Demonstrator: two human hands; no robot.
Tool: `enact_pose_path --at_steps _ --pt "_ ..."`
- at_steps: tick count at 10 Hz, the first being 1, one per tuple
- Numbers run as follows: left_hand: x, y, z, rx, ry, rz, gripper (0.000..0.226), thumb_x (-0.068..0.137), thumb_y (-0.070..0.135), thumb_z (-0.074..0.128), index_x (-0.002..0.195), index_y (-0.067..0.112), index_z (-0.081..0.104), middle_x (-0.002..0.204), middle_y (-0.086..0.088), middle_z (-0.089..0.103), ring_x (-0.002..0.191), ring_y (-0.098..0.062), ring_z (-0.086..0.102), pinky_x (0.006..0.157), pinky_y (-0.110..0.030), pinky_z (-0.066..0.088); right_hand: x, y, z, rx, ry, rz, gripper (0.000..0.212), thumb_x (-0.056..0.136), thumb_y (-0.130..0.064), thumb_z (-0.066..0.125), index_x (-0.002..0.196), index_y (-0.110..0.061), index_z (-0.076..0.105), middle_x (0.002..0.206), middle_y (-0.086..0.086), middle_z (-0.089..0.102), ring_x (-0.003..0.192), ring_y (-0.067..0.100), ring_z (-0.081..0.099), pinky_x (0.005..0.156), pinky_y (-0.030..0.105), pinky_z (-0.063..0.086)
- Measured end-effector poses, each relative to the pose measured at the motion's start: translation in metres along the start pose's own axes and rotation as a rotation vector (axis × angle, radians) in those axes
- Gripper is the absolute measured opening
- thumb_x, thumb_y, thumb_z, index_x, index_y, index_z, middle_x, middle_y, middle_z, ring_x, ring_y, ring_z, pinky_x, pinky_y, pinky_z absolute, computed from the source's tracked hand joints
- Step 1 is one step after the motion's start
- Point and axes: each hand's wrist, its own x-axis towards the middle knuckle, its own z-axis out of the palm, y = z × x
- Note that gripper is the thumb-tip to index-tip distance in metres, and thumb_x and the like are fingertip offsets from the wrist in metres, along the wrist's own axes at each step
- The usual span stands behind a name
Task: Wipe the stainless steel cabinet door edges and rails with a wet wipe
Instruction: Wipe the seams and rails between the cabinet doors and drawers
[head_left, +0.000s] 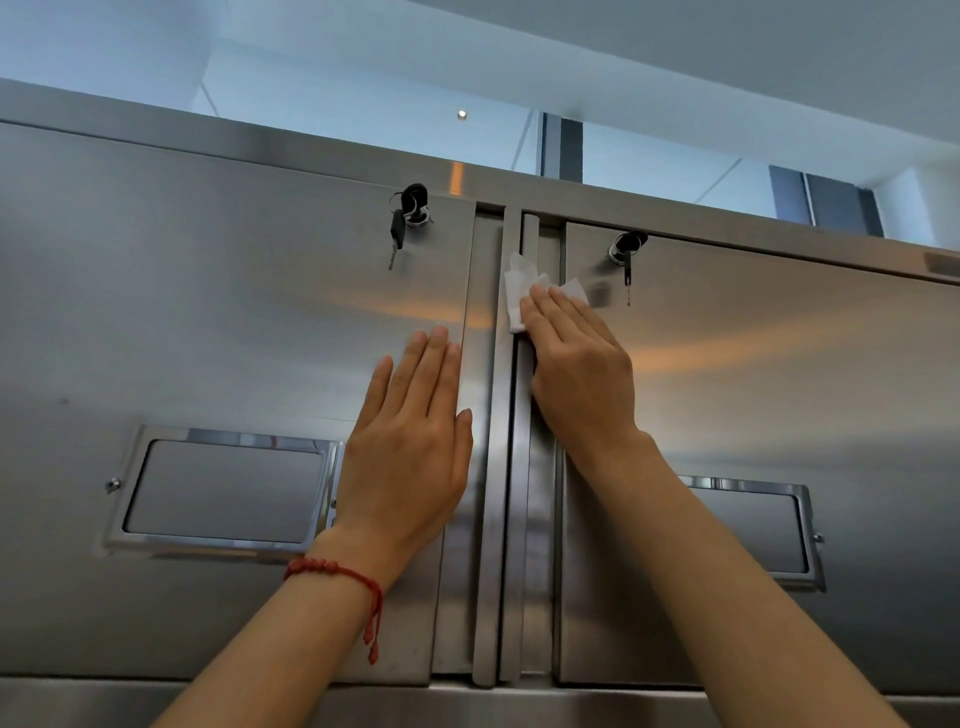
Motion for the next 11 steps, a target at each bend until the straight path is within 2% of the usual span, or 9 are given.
enact_pose_path --at_steps 4,9,11 --pt "0.000 0.000 0.001 0.011 0.019 0.004 0.054 0.093 0.026 0.028 0.138 -0.002 0.036 0.146 -0.018 0.033 0.136 -0.031 0.029 0.110 -0.048 0.024 0.008 0.003 0.002 0.017 -0.007 0.004 0.035 0.074 0.010 0.070 0.109 0.008 0.066 0.111 0.026 0.064 0.104 0.037 0.063 0.095 0.045 0.043" --pt "0.000 -0.001 0.003 0.020 0.023 0.009 0.054 0.093 0.027 0.029 0.138 -0.002 0.037 0.145 -0.018 0.033 0.136 -0.031 0.030 0.110 -0.048 0.025 0.021 0.004 0.003 0.030 -0.067 0.062 0.035 0.079 0.010 0.062 0.113 0.010 0.063 0.116 0.027 0.061 0.109 0.038 0.060 0.100 0.039 0.032" --pt "0.000 -0.001 0.003 0.017 0.020 0.006 0.054 0.093 0.027 0.028 0.138 -0.002 0.036 0.146 -0.018 0.033 0.136 -0.030 0.029 0.110 -0.048 0.026 0.015 0.005 0.004 0.025 -0.060 0.042 0.036 0.076 0.011 0.066 0.111 0.010 0.064 0.114 0.027 0.062 0.107 0.038 0.062 0.097 0.043 0.039"
